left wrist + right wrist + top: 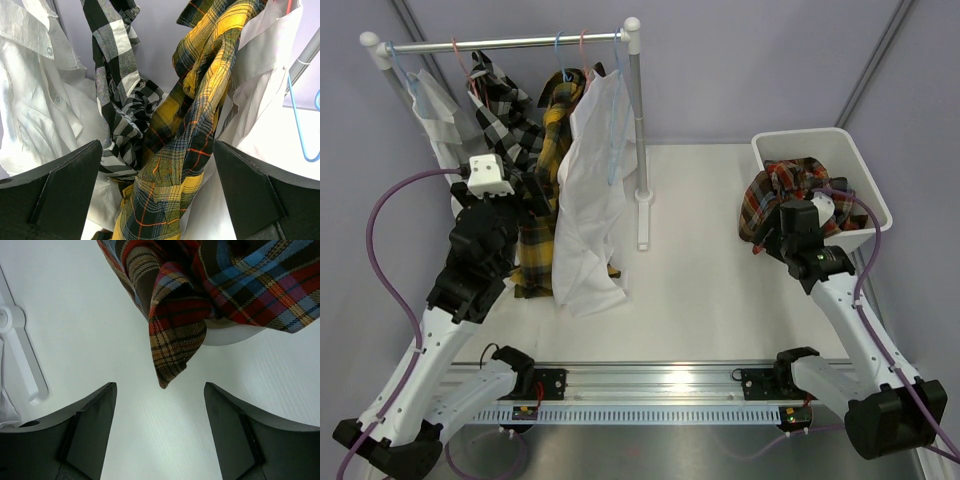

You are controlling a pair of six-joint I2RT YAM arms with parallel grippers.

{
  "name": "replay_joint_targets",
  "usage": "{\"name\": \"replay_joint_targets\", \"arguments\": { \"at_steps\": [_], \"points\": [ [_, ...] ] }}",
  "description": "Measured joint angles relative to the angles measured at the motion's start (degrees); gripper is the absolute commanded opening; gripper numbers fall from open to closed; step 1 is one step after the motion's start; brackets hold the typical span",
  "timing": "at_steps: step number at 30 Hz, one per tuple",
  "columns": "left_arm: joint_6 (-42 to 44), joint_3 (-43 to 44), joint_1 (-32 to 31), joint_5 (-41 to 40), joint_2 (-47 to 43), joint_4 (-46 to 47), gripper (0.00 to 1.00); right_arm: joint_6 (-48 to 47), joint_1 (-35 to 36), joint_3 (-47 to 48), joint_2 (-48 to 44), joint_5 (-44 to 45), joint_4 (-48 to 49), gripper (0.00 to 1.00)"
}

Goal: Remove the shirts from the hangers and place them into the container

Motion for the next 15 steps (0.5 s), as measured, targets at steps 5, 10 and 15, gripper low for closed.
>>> {"name": "replay_joint_targets", "arguments": {
  "at_steps": [5, 10, 15],
  "points": [
    [0.02, -0.07, 0.07, -0.02, -0.02, 0.0, 0.99, 1.55, 0.02, -1.75, 2.38, 0.0, 2.4, 0.66],
    [0.02, -0.09, 0.11, -0.04, -0.07, 0.0, 0.99, 2.38, 0.02, -1.97, 6.12, 0.26, 4.44, 0.48],
    [0.04, -0.09, 0.22, -0.04, -0.37, 0.0, 0.99, 2.25, 0.02, -1.6, 7.85, 1.64, 4.59, 0.22]
  ]
}}
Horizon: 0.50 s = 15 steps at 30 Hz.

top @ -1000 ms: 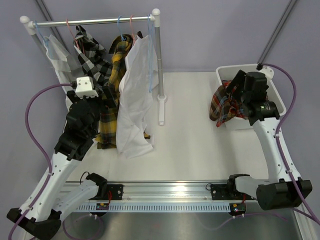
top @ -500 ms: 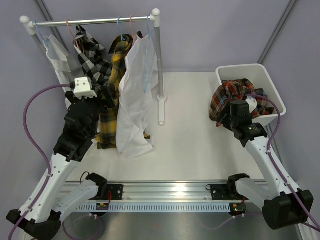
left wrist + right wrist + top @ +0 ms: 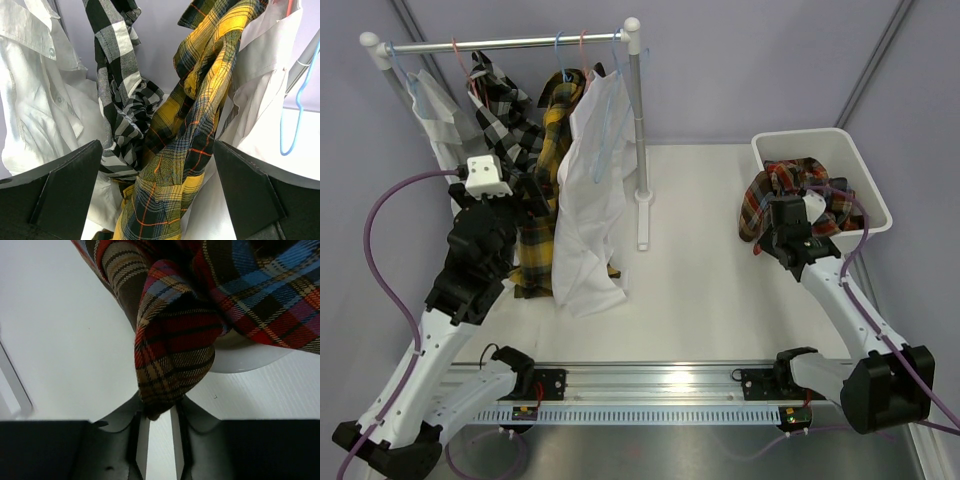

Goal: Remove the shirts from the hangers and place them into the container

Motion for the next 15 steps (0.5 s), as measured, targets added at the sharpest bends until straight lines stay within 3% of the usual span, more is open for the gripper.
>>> {"name": "replay_joint_targets", "arguments": {
  "at_steps": [2, 4, 11, 15],
  "points": [
    [0.0, 0.0, 0.0, 0.0, -0.11, 0.02, 0.99, -0.2, 0.0, 0.96, 0.22, 0.63, -0.37, 0.07],
    [0.0, 0.0, 0.0, -0.02, -0.11, 0.07, 0.99, -0.92, 0.04, 2.71, 0.24, 1.64, -0.94, 0.0],
    [0.04, -0.02, 0.04, -0.04, -0.13, 0.42, 0.99, -3.96, -1.44, 12.68, 0.96, 5.05, -2.4, 0.0],
    [0.31, -0.02, 0.04, -0.28, -0.31, 0.42, 0.99, -5.31, -8.48, 17.79, 3.37, 4.42, -2.19, 0.0]
  ]
}}
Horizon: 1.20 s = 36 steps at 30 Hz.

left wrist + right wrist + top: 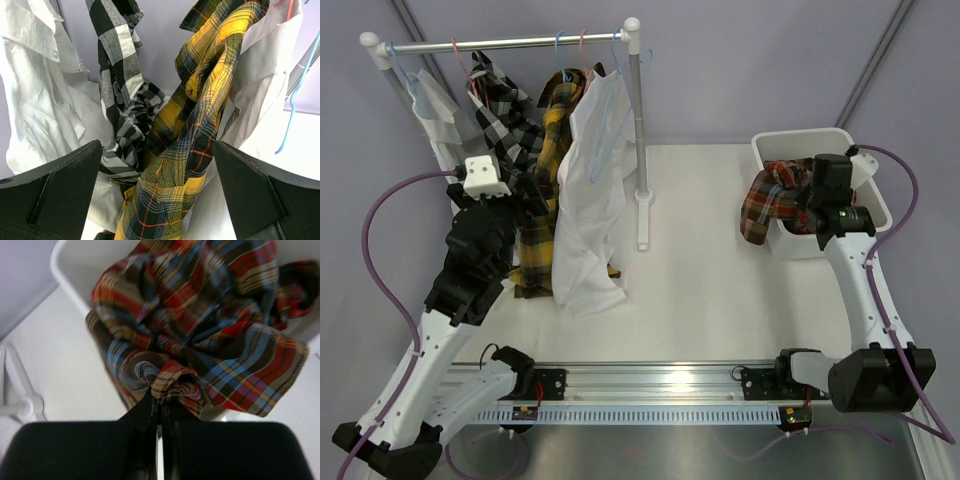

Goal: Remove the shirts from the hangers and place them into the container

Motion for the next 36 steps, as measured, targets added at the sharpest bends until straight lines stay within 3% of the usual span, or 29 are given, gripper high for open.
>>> {"name": "replay_joint_targets", "arguments": {
  "at_steps": [7, 13, 16, 21, 27, 31, 36],
  "points": [
    [0.37, -0.59, 0.0, -0.74, -0.5, 0.7, 0.99, -0.68, -12.57, 6.03, 11.82, -2.6, 0.35, 0.0],
    [0.81, -0.66, 0.07, -1.18, -0.52, 0.85, 0.99, -0.48, -15.5, 11.96, 26.77, -6.19, -0.24, 0.0],
    [1.03, -0.66, 0.13, -1.25, -0.52, 0.87, 0.99, -0.48, -15.47, 16.33, 35.28, -8.13, -0.52, 0.04],
    [1.2, -0.66, 0.39, -1.27, -0.5, 0.87, 0.99, -0.48, -15.5, 17.81, 42.53, -10.64, -1.11, 0.21],
    [1.2, -0.66, 0.5, -1.25, -0.5, 0.87, 0.99, -1.86, -15.47, 17.33, 38.21, -10.49, -1.31, 0.46],
    [1.18, -0.66, 0.72, -1.22, -0.52, 0.87, 0.99, -4.24, -15.1, 15.61, 27.65, -10.32, -1.2, 0.67],
    [1.16, -0.66, 1.25, -1.2, -0.52, 0.87, 0.99, -6.88, -8.92, 14.56, 12.37, -7.87, 1.05, 0.77]
  ]
}}
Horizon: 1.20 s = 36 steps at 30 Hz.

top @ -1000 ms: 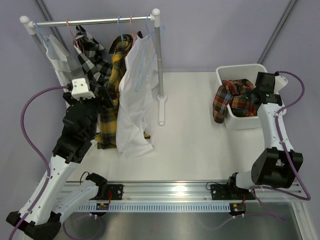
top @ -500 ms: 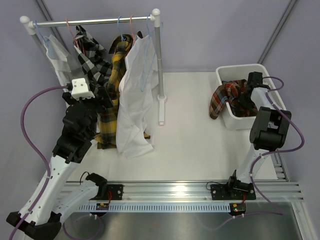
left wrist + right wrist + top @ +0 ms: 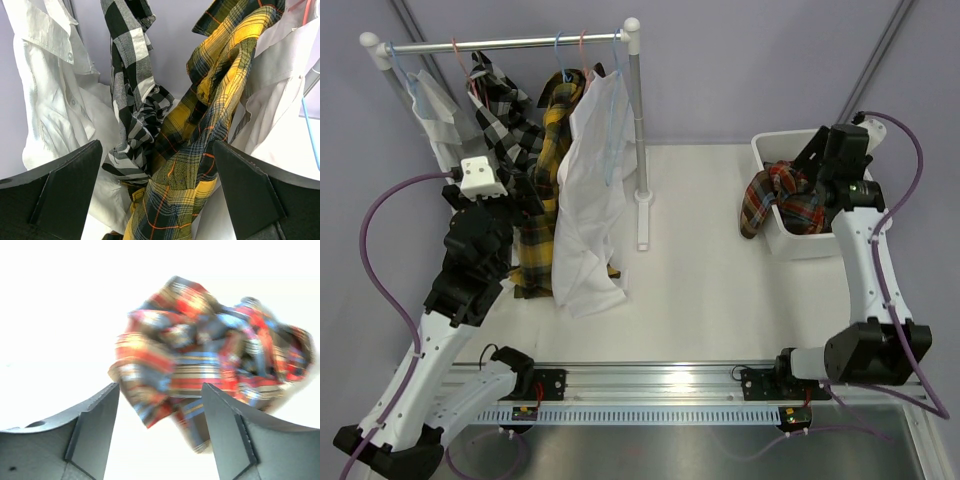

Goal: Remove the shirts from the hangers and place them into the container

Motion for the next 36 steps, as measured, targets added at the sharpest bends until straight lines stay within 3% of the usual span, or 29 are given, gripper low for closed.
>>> {"name": "replay_joint_targets", "arguments": {
  "at_steps": [7, 13, 23, 36],
  "points": [
    [-0.04, 0.0, 0.33, 0.02, -0.59, -0.02, 0.99, -0.11, 13.11, -10.82, -13.4, 0.48, 5.35, 0.77],
    [-0.46, 0.0, 1.11, 0.09, -1.36, 0.11, 0.99, 2.23, 20.0, -25.0, -17.4, 1.05, 12.15, 0.78],
    [-0.87, -0.04, 1.44, 0.28, -1.49, 0.15, 0.99, 8.26, 25.88, -36.0, -8.98, 8.76, 21.66, 0.79],
    [-0.85, -0.24, 1.7, 0.28, -1.77, 0.22, 0.99, 12.52, 26.01, -35.87, 3.93, 21.68, 29.27, 0.79]
  ]
}}
